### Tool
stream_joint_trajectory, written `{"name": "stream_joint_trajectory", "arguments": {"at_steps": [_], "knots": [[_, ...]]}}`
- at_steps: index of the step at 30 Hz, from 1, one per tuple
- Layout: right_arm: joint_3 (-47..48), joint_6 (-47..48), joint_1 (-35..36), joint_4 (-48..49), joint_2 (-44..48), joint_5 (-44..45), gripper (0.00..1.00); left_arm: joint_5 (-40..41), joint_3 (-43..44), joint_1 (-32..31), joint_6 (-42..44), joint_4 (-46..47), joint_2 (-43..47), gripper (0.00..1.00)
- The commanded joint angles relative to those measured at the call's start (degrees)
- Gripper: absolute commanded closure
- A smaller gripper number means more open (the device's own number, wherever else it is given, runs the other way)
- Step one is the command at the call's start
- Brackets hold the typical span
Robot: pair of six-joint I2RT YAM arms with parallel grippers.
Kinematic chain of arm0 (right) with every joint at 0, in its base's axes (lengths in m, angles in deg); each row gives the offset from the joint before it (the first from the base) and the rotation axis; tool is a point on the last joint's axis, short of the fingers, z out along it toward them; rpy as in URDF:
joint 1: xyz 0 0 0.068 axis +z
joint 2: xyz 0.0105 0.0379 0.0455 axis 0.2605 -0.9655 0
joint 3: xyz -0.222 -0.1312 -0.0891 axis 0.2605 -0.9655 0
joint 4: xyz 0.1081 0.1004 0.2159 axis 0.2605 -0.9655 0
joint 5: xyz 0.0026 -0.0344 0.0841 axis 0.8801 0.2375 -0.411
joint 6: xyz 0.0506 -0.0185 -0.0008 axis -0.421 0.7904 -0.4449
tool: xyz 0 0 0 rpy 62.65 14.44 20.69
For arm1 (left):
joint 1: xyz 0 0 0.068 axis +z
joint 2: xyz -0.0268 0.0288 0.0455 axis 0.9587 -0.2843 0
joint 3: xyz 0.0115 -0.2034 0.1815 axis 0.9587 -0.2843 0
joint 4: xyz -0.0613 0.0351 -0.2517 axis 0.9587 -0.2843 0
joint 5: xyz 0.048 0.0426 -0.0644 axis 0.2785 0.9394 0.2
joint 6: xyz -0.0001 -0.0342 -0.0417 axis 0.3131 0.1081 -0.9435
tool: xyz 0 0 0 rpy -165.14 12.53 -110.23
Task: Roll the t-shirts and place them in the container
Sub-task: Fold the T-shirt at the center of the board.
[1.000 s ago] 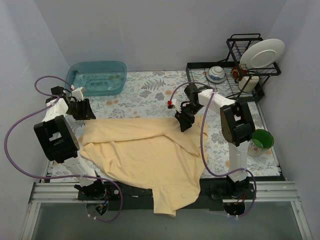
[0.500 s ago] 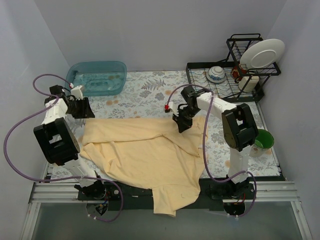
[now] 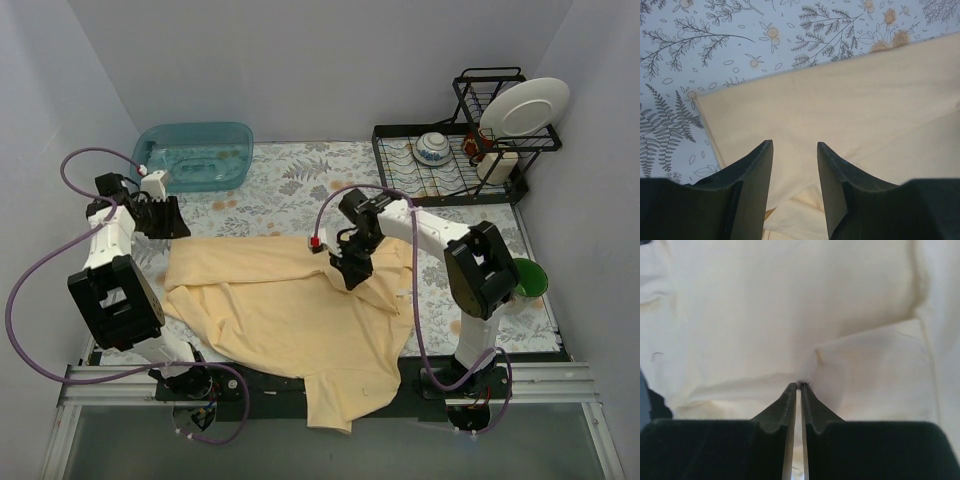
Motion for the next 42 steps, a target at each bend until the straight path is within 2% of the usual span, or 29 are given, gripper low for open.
{"name": "stream_joint_trajectory", "arguments": {"at_steps": [1,4,7,12,16,21,28,33,36,38,42], "knots": [[-0.3,0.96,5.78,-7.29,3.62,-7.65,0.74,-0.99,-3.27,-0.15,2.57,-0.05,5.5,0.59],[2.26,-5.96,6.15,-4.5,4.75,-7.78,0.62,-0.37,-5.65,-0.24,2.84,0.39,6.03,0.58],[2.87,-8.61,2.73,-1.07,6.16,-3.65,0.62,1.56,-6.09,-0.15,1.62,1.7,4.54,0.57],[4.8,-12.49,-12.12,2.01,3.8,0.14,0.59,6.04,-1.98,-0.24,-2.78,4.78,-0.11,0.51],[6.82,-13.19,-21.34,4.55,1.25,4.01,0.54,9.2,1.81,-0.24,-5.15,4.87,-4.51,0.38],[10.25,-15.47,-25.4,7.02,-3.93,7.43,0.49,10.53,4.45,-0.15,-6.65,4.7,-9.51,0.28],[13.15,-15.83,-30.41,7.64,-11.05,8.41,0.48,12.11,7.35,-0.24,-7.8,3.38,-14.35,0.27],[13.95,-15.04,-31.3,7.02,-13.61,8.41,0.48,12.72,8.41,-0.15,-7.71,2.76,-15.85,0.26],[14.21,-14.6,-31.3,6.23,-15.28,7.62,0.48,13.08,9.28,-0.24,-7.62,2.41,-16.91,0.26],[14.21,-13.99,-31.3,5.27,-16.07,6.83,0.52,13.17,9.99,-0.15,-7.53,1.62,-17.78,0.26],[12.9,-12.85,-31.38,3.95,-15.9,4.99,0.72,10.54,12.35,0.82,-7.36,1.01,-18.49,0.23]]}}
